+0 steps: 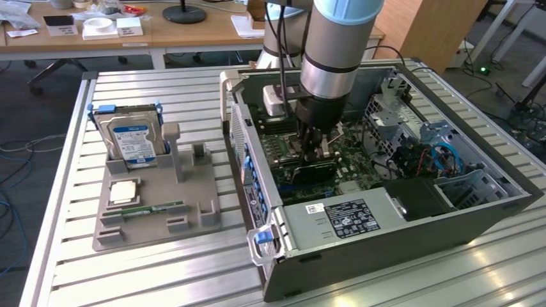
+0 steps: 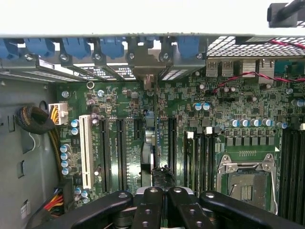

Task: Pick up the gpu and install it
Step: 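Insert the gpu into the slot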

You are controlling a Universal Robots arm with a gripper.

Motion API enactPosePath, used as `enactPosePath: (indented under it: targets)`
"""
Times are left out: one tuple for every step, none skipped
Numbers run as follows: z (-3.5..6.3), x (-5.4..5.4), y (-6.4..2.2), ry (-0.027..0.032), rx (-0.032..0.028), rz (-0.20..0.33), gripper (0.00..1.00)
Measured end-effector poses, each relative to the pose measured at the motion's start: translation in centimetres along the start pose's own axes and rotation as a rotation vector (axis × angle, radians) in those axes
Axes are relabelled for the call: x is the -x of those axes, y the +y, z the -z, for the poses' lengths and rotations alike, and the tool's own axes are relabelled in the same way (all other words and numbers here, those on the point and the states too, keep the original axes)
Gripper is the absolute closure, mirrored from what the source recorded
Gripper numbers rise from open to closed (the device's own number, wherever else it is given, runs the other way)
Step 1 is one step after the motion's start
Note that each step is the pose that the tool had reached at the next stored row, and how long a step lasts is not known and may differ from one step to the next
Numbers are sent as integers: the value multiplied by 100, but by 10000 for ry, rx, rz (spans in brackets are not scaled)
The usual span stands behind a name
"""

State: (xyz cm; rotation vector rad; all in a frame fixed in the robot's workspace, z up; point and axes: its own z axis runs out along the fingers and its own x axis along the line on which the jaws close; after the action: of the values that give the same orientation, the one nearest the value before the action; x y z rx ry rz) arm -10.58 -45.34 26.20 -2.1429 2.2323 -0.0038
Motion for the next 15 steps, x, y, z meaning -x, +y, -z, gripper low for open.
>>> enactPosePath:
  targets:
    - [-1, 0, 3, 0, 0, 0, 89]
    - [-2, 0, 7, 0, 1, 2, 89]
    - [-2, -1, 11, 0, 1, 2, 89]
    - [-3, -1, 14, 0, 1, 2, 89]
    - [-3, -1, 15, 0, 2, 3, 89]
    - [-3, -1, 15, 0, 2, 4, 89]
    - [-3, -1, 16, 0, 2, 3, 89]
    - [-3, -1, 16, 1, 2, 2, 89]
    - [-4, -1, 16, 2, 2, 2, 89]
    - [-4, -2, 17, 2, 2, 2, 89]
    - [-4, -1, 16, 2, 2, 2, 89]
    - [-4, -1, 16, 1, 2, 3, 89]
    - [-4, -1, 16, 1, 2, 2, 89]
    - [-4, -1, 16, 1, 2, 2, 89]
    - [-4, -1, 16, 0, 1, 2, 89]
